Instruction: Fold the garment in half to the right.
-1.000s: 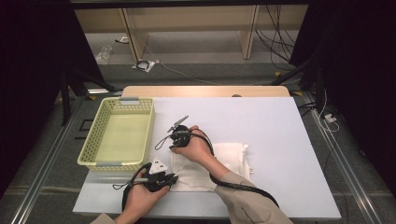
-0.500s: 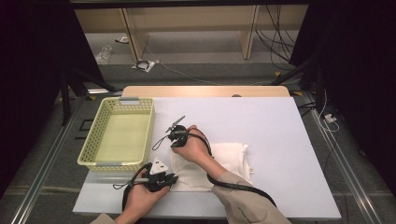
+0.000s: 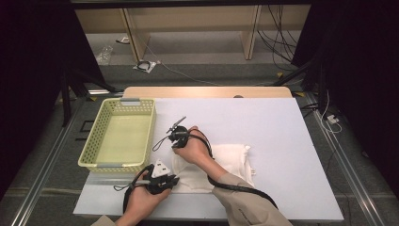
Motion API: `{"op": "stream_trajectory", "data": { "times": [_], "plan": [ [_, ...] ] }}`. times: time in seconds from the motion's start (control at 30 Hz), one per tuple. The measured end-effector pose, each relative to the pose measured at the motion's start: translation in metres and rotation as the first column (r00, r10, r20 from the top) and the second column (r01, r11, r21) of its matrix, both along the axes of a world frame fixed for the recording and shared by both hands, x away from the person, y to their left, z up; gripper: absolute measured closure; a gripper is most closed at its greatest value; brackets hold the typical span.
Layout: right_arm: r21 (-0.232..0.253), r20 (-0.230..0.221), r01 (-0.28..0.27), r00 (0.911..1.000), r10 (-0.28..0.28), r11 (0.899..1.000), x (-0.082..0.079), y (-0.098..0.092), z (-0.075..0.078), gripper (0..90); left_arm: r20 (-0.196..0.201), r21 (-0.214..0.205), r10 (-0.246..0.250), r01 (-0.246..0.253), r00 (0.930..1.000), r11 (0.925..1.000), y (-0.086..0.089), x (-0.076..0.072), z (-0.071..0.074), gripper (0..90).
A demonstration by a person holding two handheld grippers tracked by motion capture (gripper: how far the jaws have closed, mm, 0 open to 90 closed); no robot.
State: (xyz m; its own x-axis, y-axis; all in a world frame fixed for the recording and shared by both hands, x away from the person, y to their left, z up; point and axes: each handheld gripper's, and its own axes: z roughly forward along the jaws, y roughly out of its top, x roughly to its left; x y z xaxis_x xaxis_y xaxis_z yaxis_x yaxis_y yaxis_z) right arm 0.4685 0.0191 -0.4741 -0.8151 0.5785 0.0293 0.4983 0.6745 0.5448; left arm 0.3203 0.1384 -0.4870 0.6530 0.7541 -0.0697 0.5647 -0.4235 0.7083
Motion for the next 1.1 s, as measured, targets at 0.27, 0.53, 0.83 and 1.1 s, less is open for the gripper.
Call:
{"op": "stream_trajectory", "data": {
  "times": [0.27, 0.53, 0.83, 1.1],
  "plan": [
    [0.013, 0.007, 0.001, 1.0, -0.001, 1.0, 0.0, 0.001, 0.002, 87.4, -0.013, -0.028, 0.015, -0.016, 0.9998, 0.9995, 0.002, 0.0, 0.003, 80.9],
    [0.031, 0.011, -0.002, 0.9999, 0.002, 1.0, 0.001, 0.002, 0.006, 87.4, -0.008, -0.046, 0.024, -0.025, 0.9997, 0.9986, 0.007, 0.0, 0.008, 80.9],
    [0.07, 0.028, -0.007, 0.9996, 0.005, 0.998, 0.001, 0.004, 0.014, 87.4, 0.01, -0.06, 0.035, -0.035, 0.9993, 0.9976, 0.013, -0.001, 0.016, 80.9],
    [0.103, 0.045, -0.007, 0.999, 0.003, 0.995, 0.002, 0.006, 0.023, 87.4, 0.025, -0.071, 0.048, -0.046, 0.9985, 0.9964, 0.018, -0.002, 0.023, 80.9]
  ]
}}
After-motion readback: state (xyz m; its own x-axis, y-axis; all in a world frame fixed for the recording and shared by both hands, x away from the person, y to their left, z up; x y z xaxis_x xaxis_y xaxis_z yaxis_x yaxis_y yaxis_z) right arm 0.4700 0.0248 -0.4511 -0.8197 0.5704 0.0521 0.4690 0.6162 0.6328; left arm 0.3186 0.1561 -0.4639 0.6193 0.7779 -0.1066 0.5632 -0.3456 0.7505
